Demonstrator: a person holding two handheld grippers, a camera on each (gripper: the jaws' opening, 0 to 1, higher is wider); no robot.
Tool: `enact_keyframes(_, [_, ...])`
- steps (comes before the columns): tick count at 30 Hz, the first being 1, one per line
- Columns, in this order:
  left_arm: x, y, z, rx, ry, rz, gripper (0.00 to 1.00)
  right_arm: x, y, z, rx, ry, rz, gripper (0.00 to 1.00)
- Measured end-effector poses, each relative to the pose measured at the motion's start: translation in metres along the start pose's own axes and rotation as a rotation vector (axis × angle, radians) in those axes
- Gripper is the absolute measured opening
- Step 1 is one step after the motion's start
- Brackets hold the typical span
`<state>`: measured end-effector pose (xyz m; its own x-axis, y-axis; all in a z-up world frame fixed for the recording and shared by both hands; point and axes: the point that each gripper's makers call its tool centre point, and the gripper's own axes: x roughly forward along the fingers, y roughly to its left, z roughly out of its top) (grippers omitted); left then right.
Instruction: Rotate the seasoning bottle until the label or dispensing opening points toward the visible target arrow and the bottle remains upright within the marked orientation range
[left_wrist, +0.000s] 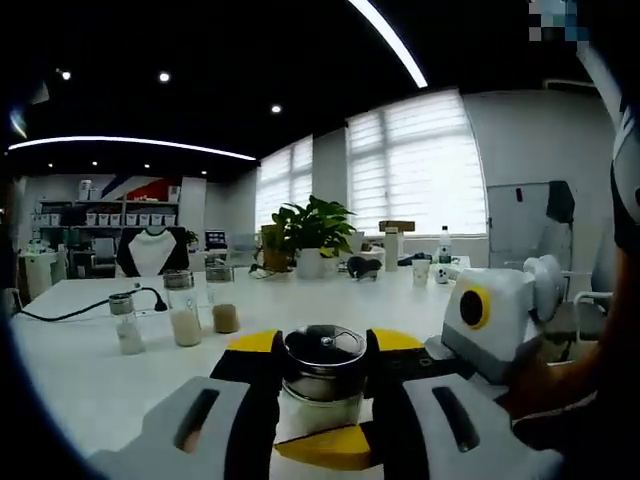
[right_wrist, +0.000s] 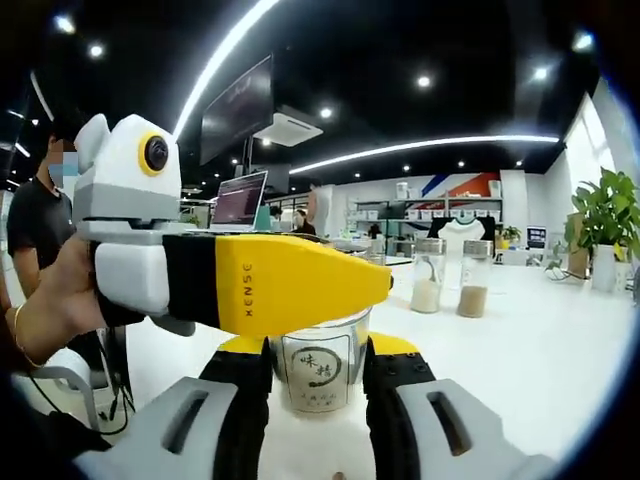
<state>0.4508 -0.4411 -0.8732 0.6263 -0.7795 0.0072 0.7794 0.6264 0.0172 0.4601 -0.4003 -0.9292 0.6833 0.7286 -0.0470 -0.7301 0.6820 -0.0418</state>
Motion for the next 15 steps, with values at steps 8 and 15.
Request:
enact_keyframes(8, [-0.003,-0.0047,0.0061,0.004,0.013,-0.172,0.35,-0.0018,0.0051,0.0037,-0.01,-0.004,0.027,0.35])
enact_keyframes(15, [-0.0074,0.0023,0.0081,-0.014,0.009,-0.217,0.35,-0.0016,0.0085,0.002,-0.008,0.006,0.046,0.35])
